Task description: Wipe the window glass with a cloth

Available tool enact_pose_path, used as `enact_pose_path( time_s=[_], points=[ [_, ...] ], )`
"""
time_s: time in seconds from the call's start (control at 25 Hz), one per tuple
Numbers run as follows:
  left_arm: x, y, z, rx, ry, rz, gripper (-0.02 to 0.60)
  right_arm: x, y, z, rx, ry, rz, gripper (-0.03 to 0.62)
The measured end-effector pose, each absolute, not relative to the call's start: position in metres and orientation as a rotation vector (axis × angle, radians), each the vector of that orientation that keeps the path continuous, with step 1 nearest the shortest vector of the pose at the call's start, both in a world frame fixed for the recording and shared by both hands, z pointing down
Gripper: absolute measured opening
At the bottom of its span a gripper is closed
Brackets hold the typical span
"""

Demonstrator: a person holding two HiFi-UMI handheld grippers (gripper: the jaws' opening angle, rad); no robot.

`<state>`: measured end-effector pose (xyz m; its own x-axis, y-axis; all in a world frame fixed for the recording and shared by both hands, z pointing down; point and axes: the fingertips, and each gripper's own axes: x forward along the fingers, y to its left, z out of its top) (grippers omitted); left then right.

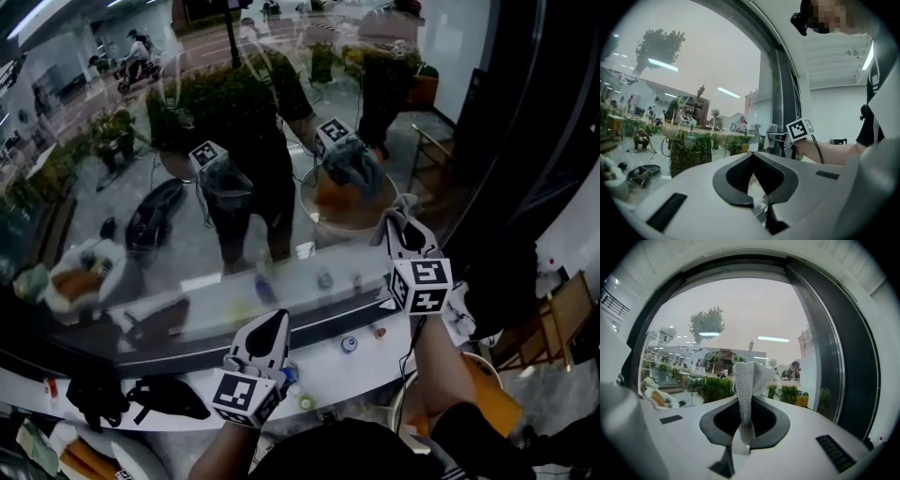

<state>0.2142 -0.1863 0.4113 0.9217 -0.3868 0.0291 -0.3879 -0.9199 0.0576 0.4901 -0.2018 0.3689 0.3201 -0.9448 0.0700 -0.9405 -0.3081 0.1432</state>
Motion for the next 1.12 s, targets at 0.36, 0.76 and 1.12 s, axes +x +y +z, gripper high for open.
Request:
enact_pose_path(
  time_s=[0.36, 0.76, 1.12],
  points=[
    [0.226, -0.193, 0.419, 2.997, -0.691, 0.057, 0.008, 0.509, -0.218, 0.372, 2.383, -1.726, -0.064, 0.052],
    [0.209, -0.196, 0.415, 2.992, -0.741, 0.054, 0.008, 0.487, -0.223, 0.368, 2.393, -1.759, -0.051, 0.051],
    [0.162, -0.201, 0.418, 2.972, -0.794, 0.053, 0.008, 0.427, -0.246, 0.367, 2.343, -1.809, -0.078, 0.052]
  ],
)
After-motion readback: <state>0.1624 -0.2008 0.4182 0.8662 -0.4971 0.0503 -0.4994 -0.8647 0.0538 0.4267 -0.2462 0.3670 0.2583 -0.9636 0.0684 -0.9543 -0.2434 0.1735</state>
